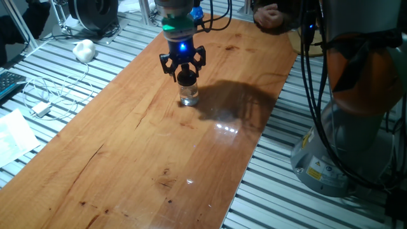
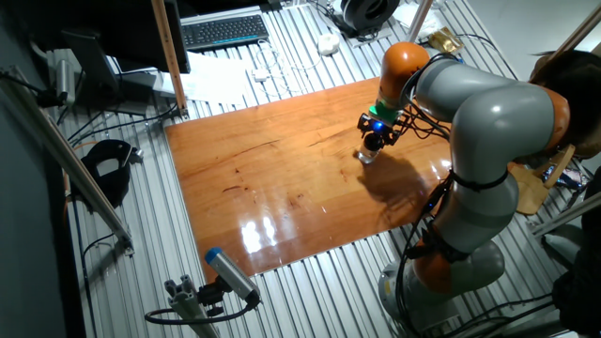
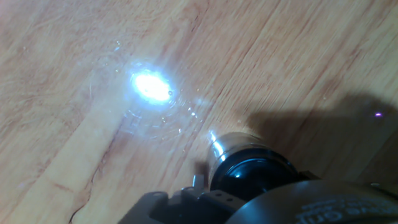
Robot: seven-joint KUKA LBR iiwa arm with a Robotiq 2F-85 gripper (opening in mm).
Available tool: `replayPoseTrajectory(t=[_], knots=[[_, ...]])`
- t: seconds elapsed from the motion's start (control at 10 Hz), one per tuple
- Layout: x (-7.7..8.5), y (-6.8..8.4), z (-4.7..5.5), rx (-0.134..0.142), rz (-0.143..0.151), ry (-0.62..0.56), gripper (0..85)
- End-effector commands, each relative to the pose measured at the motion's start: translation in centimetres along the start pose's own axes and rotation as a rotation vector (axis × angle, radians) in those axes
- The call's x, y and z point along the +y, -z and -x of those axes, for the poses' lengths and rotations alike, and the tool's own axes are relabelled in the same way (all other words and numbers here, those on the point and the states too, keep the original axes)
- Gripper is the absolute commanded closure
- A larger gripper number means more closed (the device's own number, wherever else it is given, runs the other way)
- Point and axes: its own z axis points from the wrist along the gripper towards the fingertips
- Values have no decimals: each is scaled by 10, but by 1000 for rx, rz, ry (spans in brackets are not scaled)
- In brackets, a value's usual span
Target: Unscrew the lid from the jar
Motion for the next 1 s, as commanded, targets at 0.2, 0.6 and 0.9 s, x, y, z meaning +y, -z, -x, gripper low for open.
replayPoseTrajectory(t=[0.2, 0.6, 0.9], knots=[[0, 0, 0, 6, 5, 11, 170], [0, 0, 0, 13, 13, 40, 340], [0, 0, 1, 20, 15, 72, 510]])
